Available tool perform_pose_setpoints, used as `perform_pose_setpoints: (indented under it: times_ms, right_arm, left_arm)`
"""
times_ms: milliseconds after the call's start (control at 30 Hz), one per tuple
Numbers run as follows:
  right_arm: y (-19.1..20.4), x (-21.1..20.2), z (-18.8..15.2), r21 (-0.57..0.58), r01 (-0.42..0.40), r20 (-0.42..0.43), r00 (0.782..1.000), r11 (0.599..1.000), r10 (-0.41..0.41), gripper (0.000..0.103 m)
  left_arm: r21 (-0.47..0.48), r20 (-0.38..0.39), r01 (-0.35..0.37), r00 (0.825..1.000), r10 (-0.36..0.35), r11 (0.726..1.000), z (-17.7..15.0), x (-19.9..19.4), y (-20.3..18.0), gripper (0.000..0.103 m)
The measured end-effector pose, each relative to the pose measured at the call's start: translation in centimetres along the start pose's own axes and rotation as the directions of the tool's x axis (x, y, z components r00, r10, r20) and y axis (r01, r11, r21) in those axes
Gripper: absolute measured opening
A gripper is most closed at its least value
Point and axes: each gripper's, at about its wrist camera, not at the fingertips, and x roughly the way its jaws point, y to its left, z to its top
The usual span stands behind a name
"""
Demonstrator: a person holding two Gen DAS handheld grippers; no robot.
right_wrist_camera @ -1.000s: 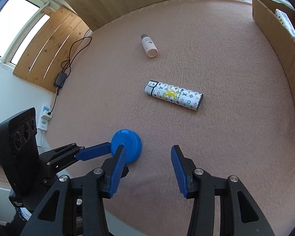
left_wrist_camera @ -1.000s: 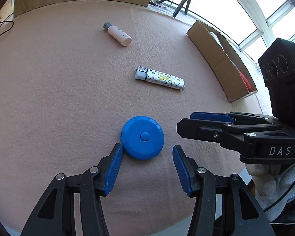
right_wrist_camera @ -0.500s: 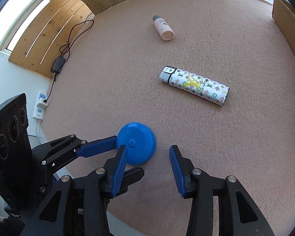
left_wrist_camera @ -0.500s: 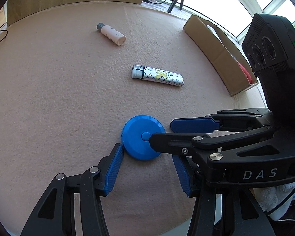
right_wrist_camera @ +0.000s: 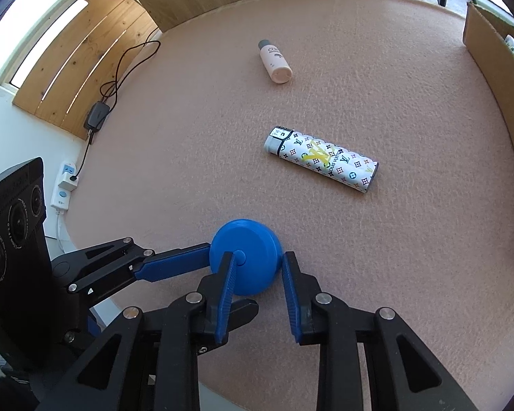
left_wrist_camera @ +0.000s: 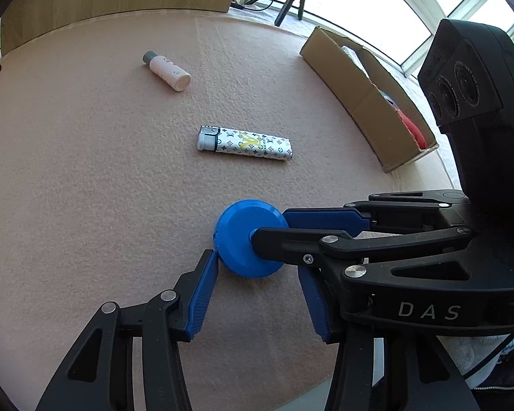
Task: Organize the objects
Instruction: 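Grasp the blue tape measure with the right tool, then carry the tape measure into the box and open the right tool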
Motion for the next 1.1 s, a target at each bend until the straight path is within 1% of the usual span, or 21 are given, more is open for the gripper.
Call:
perform_pose_setpoints:
  times_ms: [167,267,467,633,833,1100]
  right_arm:
    - [-2.4,-3.0,-0.4,0.055,-0.006,0.063,0.998,0.998,0.002,0.025]
    - [-3.9,-5.0,-0.5,0.083,0.004,0.109,0.994,0.997,-0.013,0.025]
    - [-7.4,-9.2,-0.8,0.143,0.026,0.201,0.978,0.989,-0.055,0.025]
    - [-11.4,-12.5,-1.1,0.197,0.039,0.257,0.962,0.980,-0.091,0.025]
    - [-15.7,-15.7,-0.8,0.250,0.071,0.309,0.939,0.966,-0.149,0.025]
    - [-20.2,-17.9,0.4,0.290,0.119,0.336,0.916,0.950,-0.217,0.025]
  left_arm:
    - [0.055,0.021,0.024,0.999,-0.025,0.998,1.8,0.0,-3.3,0.052]
    - [0.096,0.032,0.037,0.999,-0.040,0.995,3.2,0.1,-5.6,0.052]
    - [0.172,0.050,0.073,0.995,-0.083,0.982,6.3,1.1,-10.8,0.052]
    - [0.232,0.054,0.098,0.992,-0.114,0.968,9.3,2.8,-15.4,0.052]
    - [0.280,0.061,0.129,0.987,-0.151,0.951,12.6,5.1,-20.2,0.052]
    - [0.275,0.052,0.168,0.980,-0.189,0.947,16.1,7.9,-24.0,0.051]
